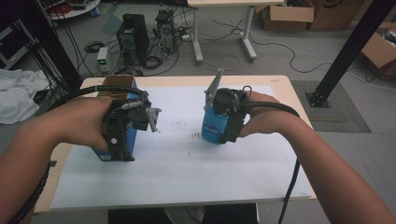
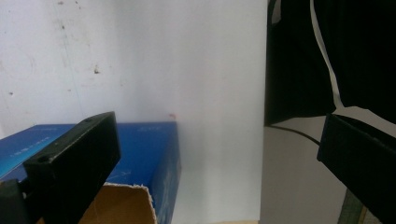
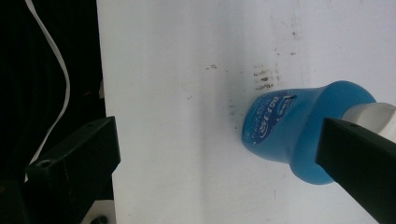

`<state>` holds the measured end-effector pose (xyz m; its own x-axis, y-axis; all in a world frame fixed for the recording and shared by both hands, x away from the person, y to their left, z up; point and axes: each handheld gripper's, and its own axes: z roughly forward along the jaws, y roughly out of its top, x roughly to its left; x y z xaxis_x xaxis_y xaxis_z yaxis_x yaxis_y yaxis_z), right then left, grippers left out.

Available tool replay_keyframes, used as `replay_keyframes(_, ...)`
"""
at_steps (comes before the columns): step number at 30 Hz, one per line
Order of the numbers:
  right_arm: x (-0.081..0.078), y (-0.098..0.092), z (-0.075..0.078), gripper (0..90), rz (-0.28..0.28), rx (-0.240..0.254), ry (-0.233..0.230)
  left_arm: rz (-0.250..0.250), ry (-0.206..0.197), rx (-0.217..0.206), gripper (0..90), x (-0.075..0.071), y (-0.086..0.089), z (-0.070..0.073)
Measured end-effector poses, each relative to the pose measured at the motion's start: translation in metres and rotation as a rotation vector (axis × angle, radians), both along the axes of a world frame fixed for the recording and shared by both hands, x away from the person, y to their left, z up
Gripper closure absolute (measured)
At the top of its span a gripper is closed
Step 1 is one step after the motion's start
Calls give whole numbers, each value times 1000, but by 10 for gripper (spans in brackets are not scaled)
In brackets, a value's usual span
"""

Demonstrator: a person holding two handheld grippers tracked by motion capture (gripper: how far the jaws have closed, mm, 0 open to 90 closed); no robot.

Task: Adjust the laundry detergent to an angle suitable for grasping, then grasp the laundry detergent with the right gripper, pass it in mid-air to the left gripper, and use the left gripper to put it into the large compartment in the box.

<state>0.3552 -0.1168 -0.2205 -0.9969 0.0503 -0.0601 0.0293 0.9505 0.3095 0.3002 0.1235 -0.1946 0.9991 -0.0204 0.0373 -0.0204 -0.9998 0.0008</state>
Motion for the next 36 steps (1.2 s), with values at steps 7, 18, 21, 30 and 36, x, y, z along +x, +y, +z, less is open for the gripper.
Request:
replay_keyframes(7,2,-3,-1,0,-7,5,9,-3,10,7,1,3,-3,0)
replay_keyframes(18,2,-1,0,0,2,3,2,-4,-3,-2,0,6,-4,4)
replay_keyframes(21,1,-1,-1,0,1,2,2,-2,-6,-5,0,4,-3,3)
replay_keyframes(30,-3,-2,2,0,0,6,-1,-9,-10,-8,1,-1,-4,6)
replay_keyframes(36,-5,-2,-1,0,2,3,2,-10,3,-10,0,1,-6,1)
